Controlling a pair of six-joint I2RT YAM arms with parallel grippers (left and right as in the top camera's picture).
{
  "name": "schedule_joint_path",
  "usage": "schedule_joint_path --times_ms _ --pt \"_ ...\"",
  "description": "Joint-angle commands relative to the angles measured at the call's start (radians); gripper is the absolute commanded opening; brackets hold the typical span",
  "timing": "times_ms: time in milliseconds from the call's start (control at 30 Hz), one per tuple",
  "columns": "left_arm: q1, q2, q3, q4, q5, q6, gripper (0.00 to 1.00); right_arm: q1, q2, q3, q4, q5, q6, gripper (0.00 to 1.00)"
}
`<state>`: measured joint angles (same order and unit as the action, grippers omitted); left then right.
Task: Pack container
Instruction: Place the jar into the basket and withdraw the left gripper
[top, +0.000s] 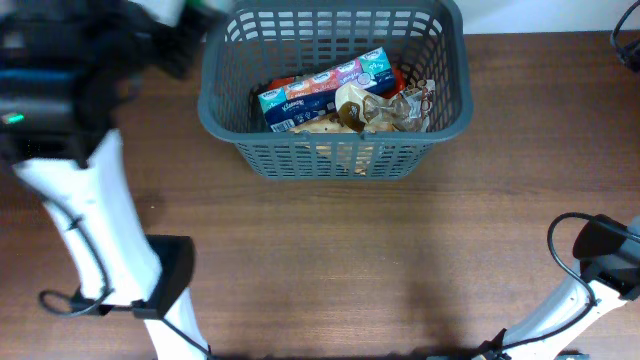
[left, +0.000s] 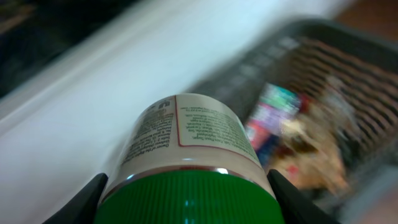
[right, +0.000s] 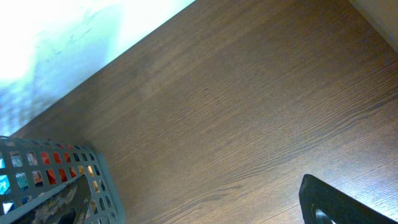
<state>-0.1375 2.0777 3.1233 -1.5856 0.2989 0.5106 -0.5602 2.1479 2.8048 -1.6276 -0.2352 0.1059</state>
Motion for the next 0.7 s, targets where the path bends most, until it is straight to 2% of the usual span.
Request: schedule_joint_path --times_ms 0,200,333,500,667 --pt "-0.124 0.061 -0.099 -0.022 -0.053 0.22 0.02 0.003 0.002 -0.001 0.0 -0.012 0.007 0.99" --pt "-0.229 0.135 -0.417 0.003 -0.077 0.348 0.02 0.003 0.002 -0.001 0.0 -0.012 0.007 0.99" --pt "-0.234 0.182 -0.57 0.032 -0.191 0.348 0.02 0.003 0.002 -0.001 0.0 -0.012 0.007 0.99" --pt "-0.23 0.203 -0.709 -0.037 -0.324 0.312 0.02 0.003 0.002 -0.001 0.0 -0.012 0.007 0.99" --pt "-0.198 0.204 -0.817 -0.003 -0.329 0.302 0.02 0.003 0.002 -0.001 0.0 -0.012 0.007 0.99"
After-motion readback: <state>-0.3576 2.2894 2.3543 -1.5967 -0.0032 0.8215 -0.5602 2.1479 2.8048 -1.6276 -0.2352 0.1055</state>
